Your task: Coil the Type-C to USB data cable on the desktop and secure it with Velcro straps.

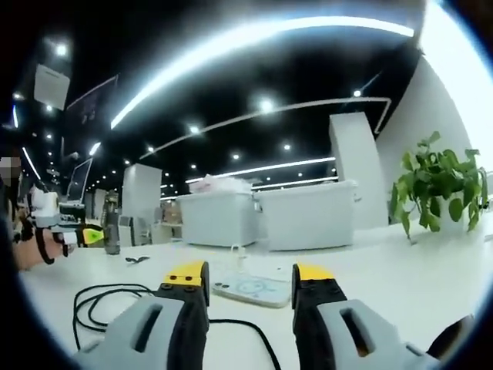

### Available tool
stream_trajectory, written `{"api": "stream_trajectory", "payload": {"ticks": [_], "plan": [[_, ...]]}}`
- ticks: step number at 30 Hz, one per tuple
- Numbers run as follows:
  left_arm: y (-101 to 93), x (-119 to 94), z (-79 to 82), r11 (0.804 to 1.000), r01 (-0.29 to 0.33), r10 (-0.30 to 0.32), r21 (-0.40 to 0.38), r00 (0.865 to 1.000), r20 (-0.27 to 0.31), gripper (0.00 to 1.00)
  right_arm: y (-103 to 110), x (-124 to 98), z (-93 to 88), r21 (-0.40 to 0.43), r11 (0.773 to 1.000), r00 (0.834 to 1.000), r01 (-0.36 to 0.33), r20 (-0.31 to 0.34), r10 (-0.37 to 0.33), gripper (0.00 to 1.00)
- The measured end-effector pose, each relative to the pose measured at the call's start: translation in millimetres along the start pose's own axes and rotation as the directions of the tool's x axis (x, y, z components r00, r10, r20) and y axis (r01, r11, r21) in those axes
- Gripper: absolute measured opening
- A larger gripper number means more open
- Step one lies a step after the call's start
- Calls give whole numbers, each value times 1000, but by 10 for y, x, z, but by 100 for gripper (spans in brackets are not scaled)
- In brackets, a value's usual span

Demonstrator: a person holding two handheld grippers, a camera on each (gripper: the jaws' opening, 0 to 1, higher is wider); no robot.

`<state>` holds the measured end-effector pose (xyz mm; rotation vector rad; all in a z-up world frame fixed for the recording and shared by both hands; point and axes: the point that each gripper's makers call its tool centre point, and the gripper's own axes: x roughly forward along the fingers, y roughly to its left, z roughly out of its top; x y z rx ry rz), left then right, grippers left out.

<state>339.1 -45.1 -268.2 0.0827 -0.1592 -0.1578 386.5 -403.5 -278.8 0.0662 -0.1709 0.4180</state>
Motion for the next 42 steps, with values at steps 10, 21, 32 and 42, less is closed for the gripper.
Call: {"api": "stream_trajectory", "payload": {"ticks": [10,21,32,42], "plan": [[-2,2,-7,1000,-3,3,-1,1000,-1,50,-30,-11,-37,-1,1000,999,20,-35,-20,43],[3,-9,77,999,-7,5,53,999,34,51,-24,-47,310,19,1000,995,22,95,-24,41],[-97,-28,191,998,36,-39,42,996,76,48,531,69,234,-61,972,973,-227,-52,224,40],[-108,-25,169,999,44,-45,18,997,65,46,1129,230,-213,60,898,854,-436,-287,434,31]]}}
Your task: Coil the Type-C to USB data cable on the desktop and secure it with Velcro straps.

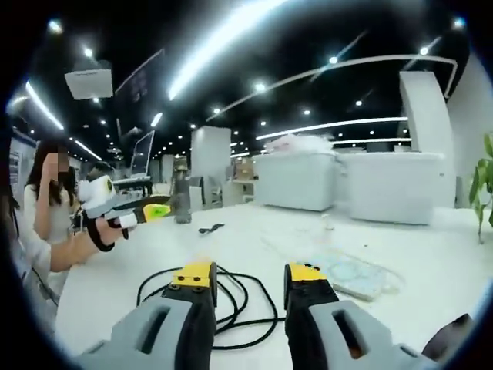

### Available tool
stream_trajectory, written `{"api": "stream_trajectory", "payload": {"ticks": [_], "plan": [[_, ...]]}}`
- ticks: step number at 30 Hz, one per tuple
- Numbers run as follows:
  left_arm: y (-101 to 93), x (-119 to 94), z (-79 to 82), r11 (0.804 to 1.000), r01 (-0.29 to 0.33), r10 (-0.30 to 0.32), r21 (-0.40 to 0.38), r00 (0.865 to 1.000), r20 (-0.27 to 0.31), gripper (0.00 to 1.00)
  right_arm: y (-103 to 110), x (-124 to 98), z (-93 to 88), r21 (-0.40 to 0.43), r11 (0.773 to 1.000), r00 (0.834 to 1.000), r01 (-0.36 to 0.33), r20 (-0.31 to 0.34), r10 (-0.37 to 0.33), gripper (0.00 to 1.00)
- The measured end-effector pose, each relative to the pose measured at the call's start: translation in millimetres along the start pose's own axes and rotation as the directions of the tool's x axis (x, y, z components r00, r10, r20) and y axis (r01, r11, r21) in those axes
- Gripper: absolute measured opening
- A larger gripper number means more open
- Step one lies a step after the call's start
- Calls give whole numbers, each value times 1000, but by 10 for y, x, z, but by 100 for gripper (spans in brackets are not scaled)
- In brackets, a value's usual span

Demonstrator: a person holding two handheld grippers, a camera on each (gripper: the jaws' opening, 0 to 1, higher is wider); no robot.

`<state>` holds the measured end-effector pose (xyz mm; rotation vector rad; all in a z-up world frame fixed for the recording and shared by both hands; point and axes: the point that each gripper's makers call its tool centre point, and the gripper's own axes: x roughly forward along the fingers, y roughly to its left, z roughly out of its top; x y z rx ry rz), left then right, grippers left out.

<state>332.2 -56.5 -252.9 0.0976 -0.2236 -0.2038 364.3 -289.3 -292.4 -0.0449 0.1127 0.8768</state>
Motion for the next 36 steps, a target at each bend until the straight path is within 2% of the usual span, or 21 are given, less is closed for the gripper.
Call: {"api": "stream_trajectory", "payload": {"ticks": [5,9,14,17,24,31,34,36], "plan": [[12,-6,14,1000,-8,8,2,1000,3,45,58,249,-248,67,996,993,-54,-99,60,29],[12,-3,14,1000,-6,6,-3,1000,3,45,39,438,-451,77,995,981,-67,-175,80,25],[-28,2,11,1000,6,-6,4,1000,4,45,31,609,-618,58,995,969,-78,-230,89,23],[-28,1,26,1000,6,-6,11,1000,9,45,53,662,-670,51,995,962,-87,-253,97,21],[-1,-5,31,1000,0,0,3,1000,10,45,63,730,-761,-68,993,945,-94,-319,68,16],[-29,-5,16,1000,7,-7,5,1000,6,45,124,757,-787,-105,989,931,-105,-360,61,6],[-49,-6,0,1000,12,-12,8,1000,-1,45,131,759,-799,-145,984,923,-107,-383,44,4],[-58,-7,-5,1000,15,-15,7,1000,-2,45,92,761,-789,-188,978,919,-90,-394,9,3]]}}
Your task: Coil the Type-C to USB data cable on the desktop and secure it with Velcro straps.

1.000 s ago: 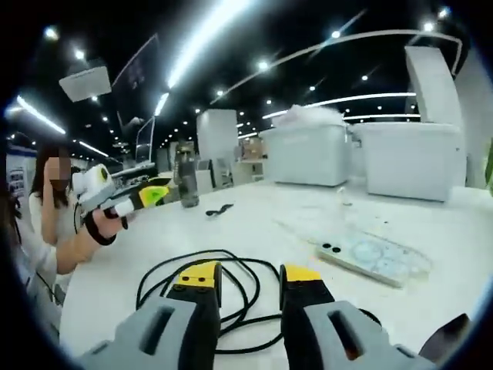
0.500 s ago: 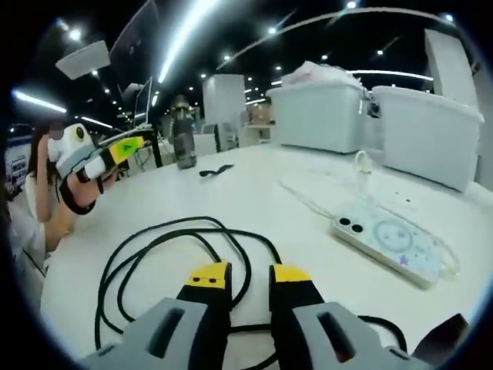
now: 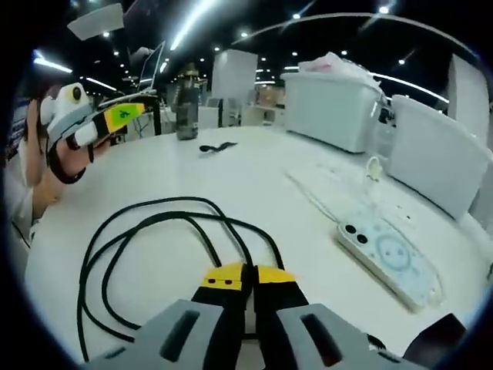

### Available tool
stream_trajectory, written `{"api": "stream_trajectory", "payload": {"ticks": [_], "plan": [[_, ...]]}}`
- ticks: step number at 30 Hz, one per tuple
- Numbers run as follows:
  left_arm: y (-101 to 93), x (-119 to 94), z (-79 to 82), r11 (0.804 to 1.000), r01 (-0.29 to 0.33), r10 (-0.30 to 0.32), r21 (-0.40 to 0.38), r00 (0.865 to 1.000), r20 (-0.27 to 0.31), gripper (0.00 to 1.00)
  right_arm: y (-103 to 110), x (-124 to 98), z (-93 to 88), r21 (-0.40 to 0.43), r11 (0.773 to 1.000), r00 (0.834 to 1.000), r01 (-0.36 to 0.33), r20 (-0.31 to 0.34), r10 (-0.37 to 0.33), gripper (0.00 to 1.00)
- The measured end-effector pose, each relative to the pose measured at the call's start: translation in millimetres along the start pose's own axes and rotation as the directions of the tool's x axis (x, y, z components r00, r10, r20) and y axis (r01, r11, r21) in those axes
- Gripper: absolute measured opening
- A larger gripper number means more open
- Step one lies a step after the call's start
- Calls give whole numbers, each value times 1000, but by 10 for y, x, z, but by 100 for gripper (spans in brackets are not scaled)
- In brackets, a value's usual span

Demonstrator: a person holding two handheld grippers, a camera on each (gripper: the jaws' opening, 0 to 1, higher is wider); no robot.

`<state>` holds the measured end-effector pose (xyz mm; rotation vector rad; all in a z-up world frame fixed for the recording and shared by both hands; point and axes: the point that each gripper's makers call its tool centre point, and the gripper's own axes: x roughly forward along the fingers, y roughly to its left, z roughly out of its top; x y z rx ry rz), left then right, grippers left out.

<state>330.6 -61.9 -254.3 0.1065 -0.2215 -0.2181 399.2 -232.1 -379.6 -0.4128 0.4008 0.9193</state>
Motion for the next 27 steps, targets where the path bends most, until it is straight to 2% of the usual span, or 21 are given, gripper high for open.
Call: {"api": "stream_trajectory", "payload": {"ticks": [5,7,10,14,19,22,25,27], "plan": [[-23,-2,-13,1000,10,-10,-4,1000,-4,45,-10,-71,78,-37,999,1000,19,22,-19,2],[-54,2,-18,1000,26,-26,-7,1000,-5,45,-27,-140,159,-41,998,997,44,58,-41,2],[-128,10,-22,998,61,-61,-13,998,-3,44,-39,-283,345,-76,992,985,99,146,-87,2],[-283,20,-60,992,127,-127,1,992,-17,39,72,-541,619,-119,980,952,159,281,-120,2],[-547,31,-137,971,232,-229,60,972,-52,38,279,-867,899,-175,960,897,220,422,-129,2],[-565,34,-161,964,227,-220,140,973,-66,38,437,-971,949,-200,956,881,216,462,-103,2],[-556,37,-171,962,225,-217,152,974,-70,36,527,-1008,962,-215,954,869,210,488,-81,2],[-565,37,-176,961,238,-230,138,971,-73,33,617,-1012,969,-221,961,864,169,502,-37,2]]}}
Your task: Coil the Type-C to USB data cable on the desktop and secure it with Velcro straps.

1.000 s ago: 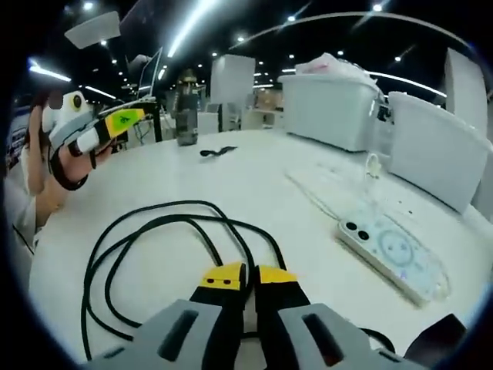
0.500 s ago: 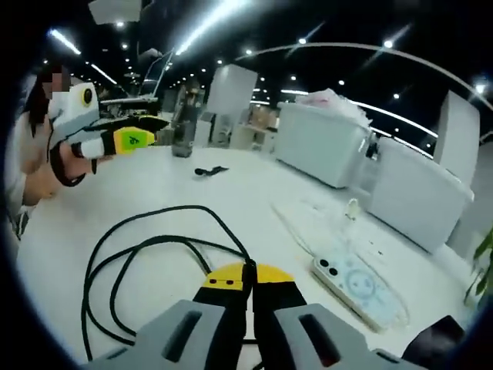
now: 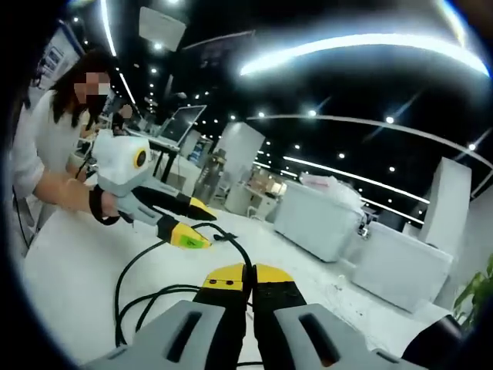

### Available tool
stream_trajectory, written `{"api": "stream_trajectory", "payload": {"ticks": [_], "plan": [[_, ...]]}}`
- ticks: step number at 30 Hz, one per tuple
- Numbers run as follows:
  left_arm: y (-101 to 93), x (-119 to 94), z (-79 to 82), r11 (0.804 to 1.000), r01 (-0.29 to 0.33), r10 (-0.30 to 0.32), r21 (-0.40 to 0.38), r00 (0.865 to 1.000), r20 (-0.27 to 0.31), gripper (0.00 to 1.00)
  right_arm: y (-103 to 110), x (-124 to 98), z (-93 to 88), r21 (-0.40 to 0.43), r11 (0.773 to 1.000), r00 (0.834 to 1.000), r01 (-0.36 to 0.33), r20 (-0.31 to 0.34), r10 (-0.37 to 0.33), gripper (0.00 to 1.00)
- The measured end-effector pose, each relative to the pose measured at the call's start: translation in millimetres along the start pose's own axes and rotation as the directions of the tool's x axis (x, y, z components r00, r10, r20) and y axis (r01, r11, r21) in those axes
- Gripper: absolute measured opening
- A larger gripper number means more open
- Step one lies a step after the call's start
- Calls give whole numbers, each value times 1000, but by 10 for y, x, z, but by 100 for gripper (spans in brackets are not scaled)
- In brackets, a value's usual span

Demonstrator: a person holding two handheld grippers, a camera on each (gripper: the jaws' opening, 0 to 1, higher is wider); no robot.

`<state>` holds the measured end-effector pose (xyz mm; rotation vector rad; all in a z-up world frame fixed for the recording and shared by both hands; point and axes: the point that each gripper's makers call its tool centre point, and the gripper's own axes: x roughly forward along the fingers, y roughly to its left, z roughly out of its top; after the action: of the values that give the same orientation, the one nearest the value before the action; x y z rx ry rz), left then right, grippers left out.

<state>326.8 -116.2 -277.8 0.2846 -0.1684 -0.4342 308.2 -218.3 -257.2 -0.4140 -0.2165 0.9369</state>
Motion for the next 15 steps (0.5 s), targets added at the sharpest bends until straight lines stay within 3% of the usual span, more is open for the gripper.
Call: {"api": "stream_trajectory", "payload": {"ticks": [3,5,6,8,11,13,15], "plan": [[-42,3,13,1000,24,-24,14,1000,4,24,43,-2,12,6,1000,1000,-15,12,15,2],[-129,-3,58,996,65,-66,54,998,18,10,51,6,-1,17,1000,1000,-20,17,19,2],[-152,-11,90,995,66,-69,79,997,27,7,60,14,-11,31,999,999,-26,23,26,2],[-132,-19,117,986,48,-53,162,998,28,6,25,9,-15,67,998,998,-8,56,5,3],[-117,-48,182,987,47,-54,157,997,46,6,-5,-5,-22,201,979,996,-30,88,13,6],[-88,-59,208,988,37,-45,150,998,52,6,-164,-25,5,335,942,992,-5,121,-38,9],[-13,-83,225,989,11,-20,147,998,55,6,-464,-102,29,511,859,979,20,164,-120,9]]}}
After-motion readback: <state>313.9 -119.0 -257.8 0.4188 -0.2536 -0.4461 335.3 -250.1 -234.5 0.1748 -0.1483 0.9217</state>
